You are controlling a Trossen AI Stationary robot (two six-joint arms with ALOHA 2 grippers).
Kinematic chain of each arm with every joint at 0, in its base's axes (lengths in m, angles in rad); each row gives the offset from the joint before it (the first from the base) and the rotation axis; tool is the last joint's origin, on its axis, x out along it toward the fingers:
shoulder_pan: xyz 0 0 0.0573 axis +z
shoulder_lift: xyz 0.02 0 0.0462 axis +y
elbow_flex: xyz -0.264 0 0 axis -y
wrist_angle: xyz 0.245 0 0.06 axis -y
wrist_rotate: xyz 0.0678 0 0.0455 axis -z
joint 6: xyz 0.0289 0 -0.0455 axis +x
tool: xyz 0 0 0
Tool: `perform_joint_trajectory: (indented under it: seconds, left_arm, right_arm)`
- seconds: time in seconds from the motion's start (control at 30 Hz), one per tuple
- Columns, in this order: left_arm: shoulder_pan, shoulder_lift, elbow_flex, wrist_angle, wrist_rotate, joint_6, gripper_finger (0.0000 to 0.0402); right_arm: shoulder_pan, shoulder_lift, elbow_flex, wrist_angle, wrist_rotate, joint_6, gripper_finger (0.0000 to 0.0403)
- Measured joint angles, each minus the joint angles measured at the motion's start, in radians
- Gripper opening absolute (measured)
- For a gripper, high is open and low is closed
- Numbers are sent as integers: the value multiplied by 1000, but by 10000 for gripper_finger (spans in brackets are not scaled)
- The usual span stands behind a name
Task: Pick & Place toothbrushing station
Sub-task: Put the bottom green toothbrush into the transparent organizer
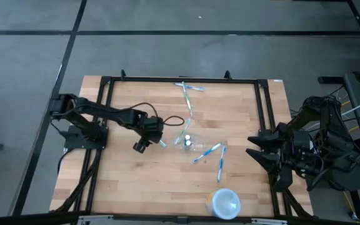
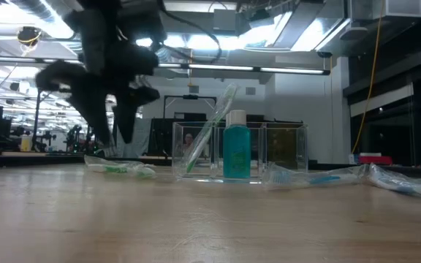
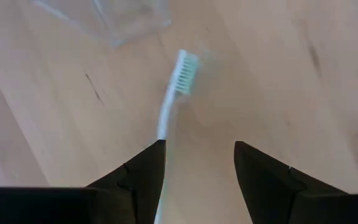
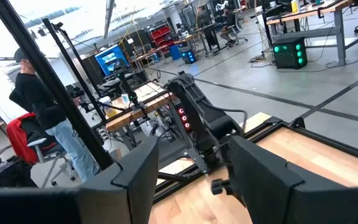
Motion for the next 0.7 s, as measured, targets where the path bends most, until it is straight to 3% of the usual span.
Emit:
perform_joint_trajectory:
  seconds: [0.27,0.7]
  left_arm:
    - [62,71,12,72,45,38,185]
    - [70,118,12,141,58,16,183]
  right_arm:
    - [0,2,0,14,-21,-3,201]
    - [0,2,0,14,-22,-8,201]
